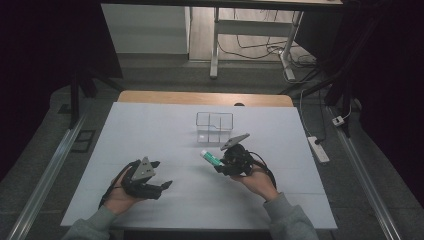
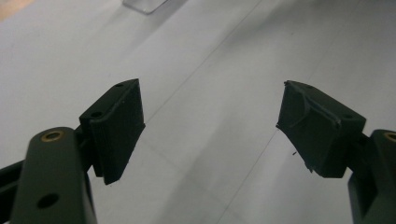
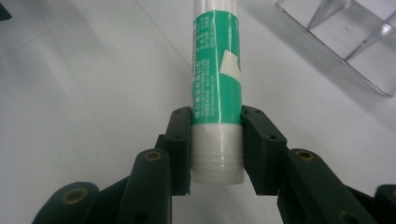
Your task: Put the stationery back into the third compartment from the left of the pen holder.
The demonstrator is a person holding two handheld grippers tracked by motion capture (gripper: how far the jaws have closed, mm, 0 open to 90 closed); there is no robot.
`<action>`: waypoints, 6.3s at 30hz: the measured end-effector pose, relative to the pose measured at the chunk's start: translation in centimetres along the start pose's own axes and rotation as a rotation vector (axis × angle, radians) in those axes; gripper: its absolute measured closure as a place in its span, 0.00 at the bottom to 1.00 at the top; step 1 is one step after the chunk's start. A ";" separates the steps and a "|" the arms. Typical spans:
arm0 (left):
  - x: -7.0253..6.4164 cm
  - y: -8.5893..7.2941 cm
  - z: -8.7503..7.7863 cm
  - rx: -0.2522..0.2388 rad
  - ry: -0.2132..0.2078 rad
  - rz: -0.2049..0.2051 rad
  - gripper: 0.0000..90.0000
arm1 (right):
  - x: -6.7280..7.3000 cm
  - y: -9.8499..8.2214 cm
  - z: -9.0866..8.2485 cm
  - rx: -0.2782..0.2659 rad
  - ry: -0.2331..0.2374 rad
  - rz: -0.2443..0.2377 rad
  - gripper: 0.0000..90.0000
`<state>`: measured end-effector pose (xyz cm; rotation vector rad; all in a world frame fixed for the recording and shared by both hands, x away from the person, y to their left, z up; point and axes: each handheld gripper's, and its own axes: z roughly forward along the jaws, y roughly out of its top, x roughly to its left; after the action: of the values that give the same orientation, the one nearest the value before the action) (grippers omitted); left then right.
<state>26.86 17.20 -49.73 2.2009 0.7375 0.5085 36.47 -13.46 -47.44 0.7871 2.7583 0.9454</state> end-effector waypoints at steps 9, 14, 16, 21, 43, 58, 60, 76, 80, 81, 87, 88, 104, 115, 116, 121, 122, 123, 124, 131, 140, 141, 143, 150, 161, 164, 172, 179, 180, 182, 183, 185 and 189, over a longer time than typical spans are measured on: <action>-1.1 1.6 1.6 0.033 -0.005 0.069 0.26 | 0.0 0.0 0.1 0.011 0.099 -0.063 0.72; -1.5 2.3 2.2 0.035 -0.017 0.120 0.26 | 0.3 0.3 1.2 0.048 0.126 -0.091 0.72; -1.6 2.5 2.4 0.038 -0.019 0.142 0.26 | 0.5 0.4 1.5 0.059 0.137 -0.096 0.72; -1.9 3.1 3.2 0.043 -0.034 0.175 0.27 | 1.0 0.7 1.9 0.081 0.167 -0.098 0.72; -3.2 5.0 5.5 0.116 -0.113 0.378 0.33 | 2.4 0.8 2.6 0.109 0.279 -0.148 0.72; -3.9 4.7 6.1 0.167 -0.132 0.463 0.72 | 2.1 1.3 1.3 0.015 0.350 -0.088 0.67; -3.5 4.5 6.1 0.149 -0.124 0.426 0.72 | 2.2 1.3 1.1 -0.026 0.311 -0.088 0.57; -0.3 3.9 4.9 -0.006 -0.067 0.171 0.72 | 0.1 -0.4 -1.6 -0.337 0.109 0.080 0.43; -0.4 3.8 4.9 -0.036 -0.065 0.162 0.72 | 0.2 -0.6 -1.3 -0.339 0.122 0.087 0.41; -0.4 3.8 4.8 -0.041 -0.061 0.163 0.72 | 0.3 -0.6 -1.1 -0.341 0.120 0.084 0.41; -0.6 3.9 4.6 -0.079 -0.060 0.146 0.72 | 1.0 -0.4 -0.4 -0.355 0.138 0.098 0.38; -0.7 4.0 4.6 -0.082 -0.065 0.142 0.72 | 1.1 -0.5 -0.3 -0.361 0.148 0.106 0.38; -1.8 4.3 5.9 -0.071 -0.091 0.149 0.72 | 2.0 -0.3 0.6 -0.437 0.176 0.155 0.51; -2.4 4.4 6.7 -0.045 -0.094 0.174 0.72 | 2.2 -0.3 0.5 -0.457 0.174 0.156 0.66; -2.4 4.3 6.7 -0.044 -0.097 0.172 0.71 | 2.2 -0.3 0.5 -0.457 0.175 0.152 0.67; -2.0 4.2 6.6 -0.058 -0.120 0.138 0.67 | 2.6 -0.1 0.3 -0.469 0.169 0.121 0.69; -1.8 4.2 6.5 -0.058 -0.124 0.123 0.63 | 2.6 -0.1 0.1 -0.472 0.154 0.112 0.70; -1.6 4.1 6.4 -0.054 -0.127 0.102 0.57 | 2.7 0.0 0.0 -0.475 0.141 0.107 0.70; -1.4 4.0 6.3 -0.057 -0.130 0.077 0.53 | 2.6 0.0 -0.2 -0.480 0.131 0.105 0.70; 0.1 2.1 4.1 -0.027 -0.099 -0.005 0.37 | 1.4 -0.3 -2.0 -0.514 0.060 0.125 0.71; 1.9 -1.0 1.0 -0.011 -0.048 -0.076 0.35 | 0.1 -0.1 -3.7 -0.554 -0.007 0.136 0.71; 2.0 -1.3 0.7 -0.008 -0.043 -0.086 0.35 | 0.0 -0.1 -3.8 -0.558 -0.011 0.139 0.71; 2.2 -1.9 0.3 -0.005 -0.034 -0.100 0.35 | -0.2 0.0 -4.1 -0.565 -0.019 0.140 0.71; 2.8 -3.8 -0.8 0.010 -0.021 -0.147 0.35 | -1.0 0.5 -5.4 -0.600 -0.052 0.143 0.71; 3.2 -4.9 -1.1 0.030 -0.019 -0.176 0.33 | -3.1 1.9 -6.3 -0.652 -0.108 0.164 0.71; 3.3 -5.0 -1.0 0.037 -0.019 -0.176 0.33 | -3.6 2.1 -6.5 -0.661 -0.118 0.168 0.71; 3.4 -5.0 -0.9 0.043 -0.020 -0.185 0.32 | -4.8 3.7 -6.5 -0.683 -0.142 0.158 0.71; 3.4 -5.1 -1.0 0.037 -0.026 -0.186 0.32 | -6.5 5.1 -6.0 -0.647 -0.199 0.160 0.71; 3.5 -5.1 -1.0 0.039 -0.027 -0.185 0.32 | -6.7 5.2 -6.0 -0.642 -0.209 0.164 0.71; 3.5 -5.1 -0.9 0.047 -0.029 -0.180 0.31 | -7.3 5.3 -5.8 -0.630 -0.232 0.170 0.71; 3.5 -5.1 -0.8 0.050 -0.029 -0.178 0.31 | -7.6 5.3 -5.7 -0.625 -0.240 0.178 0.71; 3.5 -5.1 -0.8 0.053 -0.031 -0.177 0.31 | -8.2 5.3 -5.4 -0.617 -0.247 0.192 0.71; 3.5 -5.1 -0.7 0.055 -0.034 -0.179 0.31 | -9.0 5.3 -4.7 -0.592 -0.262 0.206 0.71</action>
<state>27.37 22.65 -52.71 2.1631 0.9296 0.3642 45.24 -17.03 -40.97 0.9963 2.0337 1.4723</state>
